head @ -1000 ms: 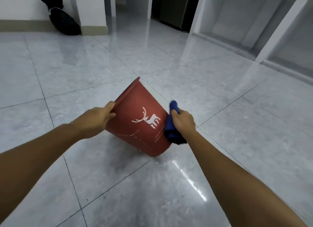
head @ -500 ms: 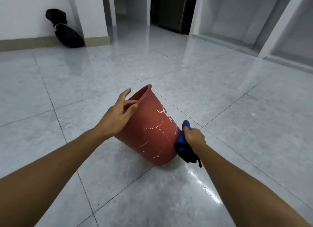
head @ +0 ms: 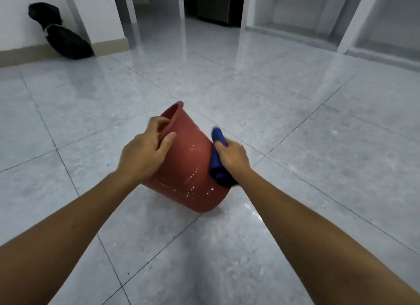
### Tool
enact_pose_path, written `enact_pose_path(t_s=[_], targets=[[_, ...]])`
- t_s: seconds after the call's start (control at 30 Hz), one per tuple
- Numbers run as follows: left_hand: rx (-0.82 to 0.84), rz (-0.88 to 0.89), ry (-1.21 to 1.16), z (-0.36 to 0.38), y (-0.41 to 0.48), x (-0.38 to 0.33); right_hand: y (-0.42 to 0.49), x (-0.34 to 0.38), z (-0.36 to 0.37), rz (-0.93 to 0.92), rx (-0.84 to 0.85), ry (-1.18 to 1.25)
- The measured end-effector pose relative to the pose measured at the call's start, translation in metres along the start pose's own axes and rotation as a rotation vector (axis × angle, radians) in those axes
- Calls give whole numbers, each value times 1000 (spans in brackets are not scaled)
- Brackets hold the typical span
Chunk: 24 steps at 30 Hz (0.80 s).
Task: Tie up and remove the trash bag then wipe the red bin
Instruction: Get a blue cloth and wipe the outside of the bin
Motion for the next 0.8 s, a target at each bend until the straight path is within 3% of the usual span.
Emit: enact_pose_path(t_s=[0.07, 0.13, 0.27, 0.43, 0.53, 0.63, 0.73, 0.8], targets=[[-128, -5, 60, -13, -19, 15, -5, -48, -1, 197, 70, -64], [-148, 58, 136, -23, -35, 31, -8, -64, -1, 245, 100, -75], [-43, 41, 118, -19, -30, 32, -3, -6, 9, 16, 32, -104], [-81, 60, 57, -4, 7, -2, -9, 71, 16, -244, -33, 2], [24, 53, -138, 1, 15, -4, 0, 51, 4, -139, -41, 49], [96, -16, -258, -11, -10, 18, 1, -6, 0, 52, 59, -108], [244, -5, 46, -26, -36, 46, -6, -49, -8, 188, 147, -113], [237, -8, 155, -30, -34, 53, -5, -40, -7, 143, 180, -111]])
Point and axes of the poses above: each hand's wrist, its own y-axis towards the middle knuckle, its own z-axis out of the palm, x = y × z, the point moved 4 cm from there along y, towards the middle knuckle, and after that the axes turned 1 degree about z, right-handed, at the moved point
